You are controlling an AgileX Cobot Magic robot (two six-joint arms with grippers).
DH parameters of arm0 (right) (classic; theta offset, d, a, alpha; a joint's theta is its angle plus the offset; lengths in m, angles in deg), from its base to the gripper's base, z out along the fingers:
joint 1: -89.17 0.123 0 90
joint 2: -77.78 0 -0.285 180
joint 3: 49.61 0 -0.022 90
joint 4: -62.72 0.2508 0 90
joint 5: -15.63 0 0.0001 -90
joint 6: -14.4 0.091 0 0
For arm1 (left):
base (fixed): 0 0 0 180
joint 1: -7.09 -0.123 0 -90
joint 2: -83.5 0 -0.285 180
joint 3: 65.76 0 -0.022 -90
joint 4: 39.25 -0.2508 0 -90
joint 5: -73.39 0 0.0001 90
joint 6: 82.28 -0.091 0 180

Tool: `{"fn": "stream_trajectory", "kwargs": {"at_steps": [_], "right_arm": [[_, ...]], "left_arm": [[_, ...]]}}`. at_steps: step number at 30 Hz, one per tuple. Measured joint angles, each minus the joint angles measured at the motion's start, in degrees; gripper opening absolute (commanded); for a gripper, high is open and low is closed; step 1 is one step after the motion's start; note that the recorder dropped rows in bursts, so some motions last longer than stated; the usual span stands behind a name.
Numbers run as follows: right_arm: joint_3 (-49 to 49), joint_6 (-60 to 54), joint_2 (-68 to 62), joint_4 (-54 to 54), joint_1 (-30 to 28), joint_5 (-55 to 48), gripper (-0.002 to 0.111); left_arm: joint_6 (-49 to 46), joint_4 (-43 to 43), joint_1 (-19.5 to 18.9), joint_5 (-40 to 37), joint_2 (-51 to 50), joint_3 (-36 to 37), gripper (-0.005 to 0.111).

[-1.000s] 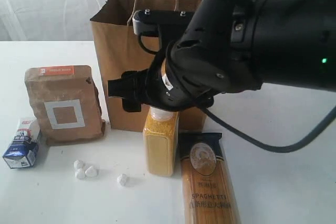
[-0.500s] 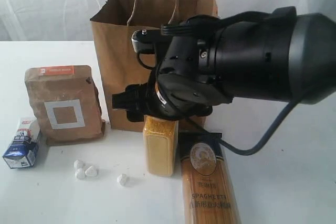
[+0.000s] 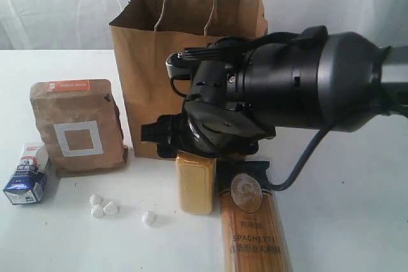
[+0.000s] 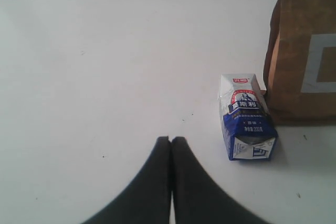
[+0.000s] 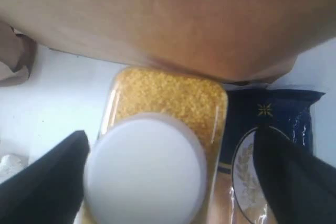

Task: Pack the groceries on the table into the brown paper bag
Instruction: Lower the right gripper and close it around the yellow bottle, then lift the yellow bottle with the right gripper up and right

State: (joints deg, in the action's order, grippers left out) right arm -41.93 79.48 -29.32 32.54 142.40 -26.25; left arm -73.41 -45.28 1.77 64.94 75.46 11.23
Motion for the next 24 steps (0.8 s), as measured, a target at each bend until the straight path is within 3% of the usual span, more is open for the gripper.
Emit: {"fn": "stream_trajectory", "kwargs": {"at_steps": [6, 12, 24], "right_arm": [[0.0, -0.8, -1.1, 0.5, 0.0, 0.1, 0.076], [0.0, -5.1, -2.0, 4.9, 0.0, 0.2, 0.065], [0.7, -14.1, 1.4, 8.2, 0.0, -1.4, 0.016]], "left_arm": [[0.0, 0.0, 0.0, 0.0, 0.0, 0.0, 0.0], [0.0, 0.0, 0.0, 0.0, 0.0, 0.0, 0.0], [0.0, 0.0, 0.0, 0.0, 0.0, 0.0, 0.0]]}}
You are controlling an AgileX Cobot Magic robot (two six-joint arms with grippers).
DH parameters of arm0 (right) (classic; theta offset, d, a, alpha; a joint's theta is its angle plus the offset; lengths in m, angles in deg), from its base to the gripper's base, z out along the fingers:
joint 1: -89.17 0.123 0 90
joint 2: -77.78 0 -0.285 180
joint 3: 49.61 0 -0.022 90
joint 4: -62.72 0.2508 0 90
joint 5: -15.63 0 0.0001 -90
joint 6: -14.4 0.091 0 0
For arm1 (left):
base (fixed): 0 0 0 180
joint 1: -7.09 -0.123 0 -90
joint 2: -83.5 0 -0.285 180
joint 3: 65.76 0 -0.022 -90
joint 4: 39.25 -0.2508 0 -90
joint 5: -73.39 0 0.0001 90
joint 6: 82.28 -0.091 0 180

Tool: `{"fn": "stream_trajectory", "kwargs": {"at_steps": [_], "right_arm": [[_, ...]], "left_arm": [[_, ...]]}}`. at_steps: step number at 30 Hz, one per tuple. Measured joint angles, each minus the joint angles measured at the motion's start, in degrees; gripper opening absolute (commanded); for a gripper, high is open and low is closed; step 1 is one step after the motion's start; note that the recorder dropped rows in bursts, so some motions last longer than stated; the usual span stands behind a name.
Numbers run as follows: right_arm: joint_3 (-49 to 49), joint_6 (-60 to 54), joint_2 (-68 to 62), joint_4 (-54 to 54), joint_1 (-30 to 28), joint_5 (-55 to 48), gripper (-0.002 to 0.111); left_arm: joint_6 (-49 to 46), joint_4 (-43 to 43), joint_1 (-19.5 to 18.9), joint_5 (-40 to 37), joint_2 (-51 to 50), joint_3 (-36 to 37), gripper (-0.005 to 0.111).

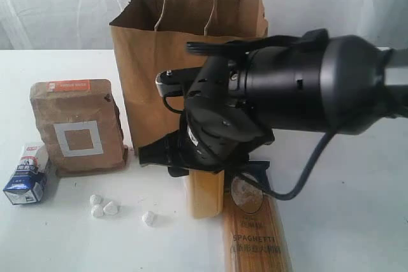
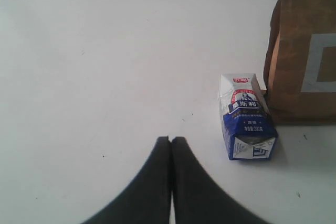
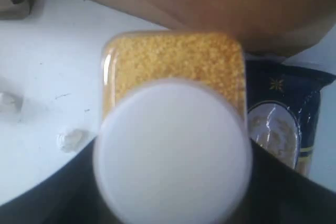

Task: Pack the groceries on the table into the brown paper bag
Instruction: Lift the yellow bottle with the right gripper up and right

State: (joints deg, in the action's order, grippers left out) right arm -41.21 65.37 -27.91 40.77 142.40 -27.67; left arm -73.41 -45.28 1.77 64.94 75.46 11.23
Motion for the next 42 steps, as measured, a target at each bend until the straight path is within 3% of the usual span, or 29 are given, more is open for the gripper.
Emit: {"fn": "stream_trajectory", "kwargs": {"at_steps": [6, 16, 26, 42], "right_arm": [[0.0, -6.8, 7.2, 2.0, 0.5, -3.8, 0.007], [0.2, -13.0, 18.1, 4.2, 3.7, -13.3, 0.007], [4.4, -13.6, 27.5, 4.4, 4.3, -15.3, 0.007], [4.6, -9.6, 49.1, -9.1, 4.4, -15.4, 0.007]], "left_arm": [[0.0, 0.0, 0.0, 0.0, 0.0, 0.0, 0.0], [0.0, 0.0, 0.0, 0.0, 0.0, 0.0, 0.0], [0.0, 0.0, 0.0, -0.1, 0.0, 0.0, 0.0], [0.0, 0.0, 0.0, -0.1, 0.0, 0.0, 0.0]]}}
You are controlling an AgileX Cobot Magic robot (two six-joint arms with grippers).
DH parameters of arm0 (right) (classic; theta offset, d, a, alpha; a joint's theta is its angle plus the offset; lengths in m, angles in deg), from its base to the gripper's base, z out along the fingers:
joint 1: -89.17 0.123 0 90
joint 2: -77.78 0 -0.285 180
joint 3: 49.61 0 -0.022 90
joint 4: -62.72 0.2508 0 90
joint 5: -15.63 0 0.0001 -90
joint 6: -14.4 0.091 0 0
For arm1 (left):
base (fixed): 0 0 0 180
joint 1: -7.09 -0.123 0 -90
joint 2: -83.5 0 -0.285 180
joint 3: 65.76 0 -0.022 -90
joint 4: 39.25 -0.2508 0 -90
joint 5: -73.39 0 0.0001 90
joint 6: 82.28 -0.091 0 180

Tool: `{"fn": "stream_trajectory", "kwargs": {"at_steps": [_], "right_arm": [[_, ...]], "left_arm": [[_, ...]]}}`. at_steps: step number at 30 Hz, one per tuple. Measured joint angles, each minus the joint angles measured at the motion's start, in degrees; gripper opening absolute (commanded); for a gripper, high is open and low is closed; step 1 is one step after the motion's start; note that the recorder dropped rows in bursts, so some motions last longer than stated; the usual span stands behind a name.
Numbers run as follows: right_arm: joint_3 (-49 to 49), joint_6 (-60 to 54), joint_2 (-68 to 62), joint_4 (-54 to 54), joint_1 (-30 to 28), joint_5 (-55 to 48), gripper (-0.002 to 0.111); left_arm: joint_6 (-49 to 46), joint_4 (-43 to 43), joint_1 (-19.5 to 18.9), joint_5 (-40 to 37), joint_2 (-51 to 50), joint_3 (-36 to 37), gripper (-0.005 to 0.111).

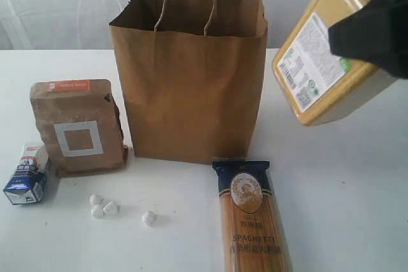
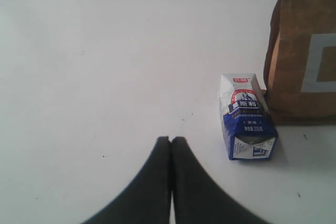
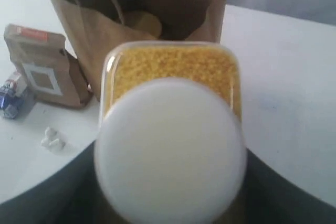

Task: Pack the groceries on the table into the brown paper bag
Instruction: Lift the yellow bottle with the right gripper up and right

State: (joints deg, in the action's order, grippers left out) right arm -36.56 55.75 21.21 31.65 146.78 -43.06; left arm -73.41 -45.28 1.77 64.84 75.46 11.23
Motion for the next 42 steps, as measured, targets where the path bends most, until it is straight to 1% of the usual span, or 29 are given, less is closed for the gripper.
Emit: {"fn": "stream_trajectory", "kwargs": {"at_steps": [6, 9, 15, 19, 21, 25, 28, 33, 36, 39, 42], "right_arm": [[-2.6, 6.9, 2.1, -7.6, 0.0, 0.6, 0.007], [-4.5, 7.7, 1.7, -10.3, 0.0, 0.8, 0.007], [-12.1, -0.6, -3.1, -6.2, 0.1, -0.3, 0.007], [-19.2, -2.8, -8.0, -9.4, 0.1, -1.4, 0.007], [-23.0, -4.5, -10.3, -11.3, 0.1, -1.5, 0.004], [-27.8, -8.0, -14.0, -12.5, 0.1, 0.1, 0.0], [-28.6, -8.6, -17.1, -12.5, 0.1, 4.0, 0.0], [-28.6, -9.0, -22.5, -12.9, -0.2, 14.1, 0.0], [-28.6, -9.0, -25.2, -13.1, -2.2, 18.4, 0.0], [-28.6, -9.1, -27.0, -13.4, -4.4, 19.0, 0.0], [-28.6, -9.1, -27.3, -13.6, -5.5, 18.0, 0.0]], "left_arm": [[0.0, 0.0, 0.0, 0.0, 0.0, 0.0, 0.0], [0.0, 0.0, 0.0, 0.0, 0.0, 0.0, 0.0], [0.0, 0.0, 0.0, 0.0, 0.0, 0.0, 0.0], [0.0, 0.0, 0.0, 0.0, 0.0, 0.0, 0.0], [0.0, 0.0, 0.0, 0.0, 0.0, 0.0, 0.0], [0.0, 0.0, 0.0, 0.0, 0.0, 0.0, 0.0], [0.0, 0.0, 0.0, 0.0, 0.0, 0.0, 0.0], [0.0, 0.0, 0.0, 0.0, 0.0, 0.0, 0.0], [0.0, 0.0, 0.0, 0.0, 0.0, 0.0, 0.0], [0.0, 0.0, 0.0, 0.0, 0.0, 0.0, 0.0], [0.0, 0.0, 0.0, 0.0, 0.0, 0.0, 0.0]]}}
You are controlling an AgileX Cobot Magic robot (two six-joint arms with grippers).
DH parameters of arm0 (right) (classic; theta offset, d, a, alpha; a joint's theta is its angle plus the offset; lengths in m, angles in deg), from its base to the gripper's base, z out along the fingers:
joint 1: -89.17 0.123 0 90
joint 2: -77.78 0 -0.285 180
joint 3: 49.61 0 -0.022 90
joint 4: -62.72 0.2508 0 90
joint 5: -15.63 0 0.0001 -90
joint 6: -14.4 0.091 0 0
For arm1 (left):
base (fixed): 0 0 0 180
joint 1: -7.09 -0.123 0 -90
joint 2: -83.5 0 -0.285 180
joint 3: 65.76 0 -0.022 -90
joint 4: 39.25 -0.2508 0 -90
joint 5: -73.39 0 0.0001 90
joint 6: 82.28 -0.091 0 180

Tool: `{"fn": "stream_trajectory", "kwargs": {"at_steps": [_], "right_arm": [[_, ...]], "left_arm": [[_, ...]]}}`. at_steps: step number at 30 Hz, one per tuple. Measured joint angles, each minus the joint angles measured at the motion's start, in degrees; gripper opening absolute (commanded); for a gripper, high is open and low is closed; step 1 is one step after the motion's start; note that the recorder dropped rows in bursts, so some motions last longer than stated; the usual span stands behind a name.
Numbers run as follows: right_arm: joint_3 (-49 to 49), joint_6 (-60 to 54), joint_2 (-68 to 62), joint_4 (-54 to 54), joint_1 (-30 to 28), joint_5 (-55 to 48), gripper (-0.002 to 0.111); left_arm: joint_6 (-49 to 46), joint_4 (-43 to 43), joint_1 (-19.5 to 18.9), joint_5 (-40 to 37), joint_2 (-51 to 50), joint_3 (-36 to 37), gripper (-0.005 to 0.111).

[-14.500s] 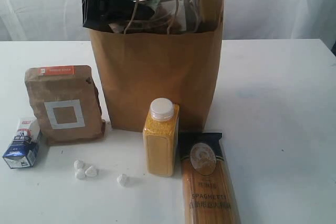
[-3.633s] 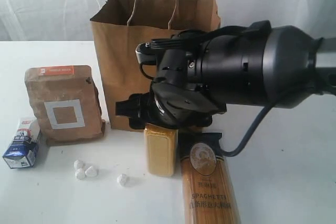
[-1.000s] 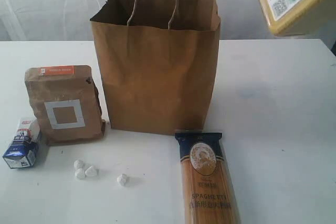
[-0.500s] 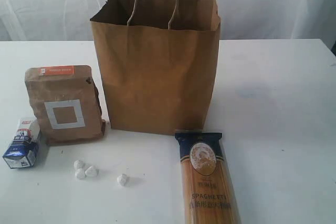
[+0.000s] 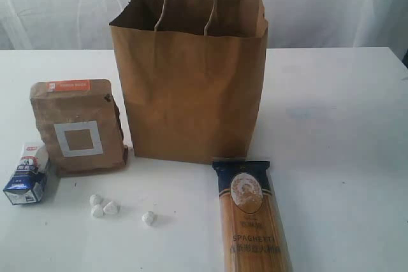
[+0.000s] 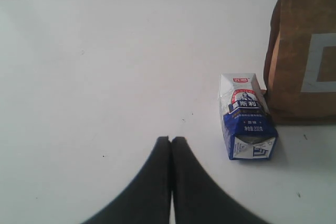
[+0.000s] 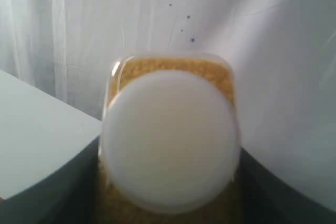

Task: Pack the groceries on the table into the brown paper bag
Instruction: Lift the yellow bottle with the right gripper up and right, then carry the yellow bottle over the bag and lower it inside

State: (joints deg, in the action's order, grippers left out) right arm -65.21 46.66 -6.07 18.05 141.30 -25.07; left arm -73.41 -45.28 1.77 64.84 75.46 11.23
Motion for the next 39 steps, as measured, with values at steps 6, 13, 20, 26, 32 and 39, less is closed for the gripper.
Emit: {"fn": "stream_trajectory", "kwargs": {"at_steps": [6, 13, 20, 26, 32, 39], "right_arm": [[-0.1, 0.0, 1.5, -0.5, -2.1, -3.4, 0.0], [0.1, -0.8, 1.6, -0.3, -15.0, -8.6, 0.0], [0.1, -11.1, 1.6, 15.8, -30.4, -8.9, 0.0], [0.2, -30.3, 1.3, 42.0, -34.0, -2.1, 0.0], [0.2, -35.1, -0.1, 57.8, -40.9, 3.3, 0.0], [0.2, -52.4, -1.3, 79.8, -45.2, 0.5, 0.0]], "left_arm": [[0.0, 0.0, 0.0, 0.0, 0.0, 0.0, 0.0], [0.0, 0.0, 0.0, 0.0, 0.0, 0.0, 0.0], [0.0, 0.0, 0.0, 0.0, 0.0, 0.0, 0.0], [0.0, 0.0, 0.0, 0.0, 0.0, 0.0, 0.0], [0.0, 0.0, 0.0, 0.0, 0.0, 0.0, 0.0], [0.0, 0.0, 0.0, 0.0, 0.0, 0.0, 0.0]]}}
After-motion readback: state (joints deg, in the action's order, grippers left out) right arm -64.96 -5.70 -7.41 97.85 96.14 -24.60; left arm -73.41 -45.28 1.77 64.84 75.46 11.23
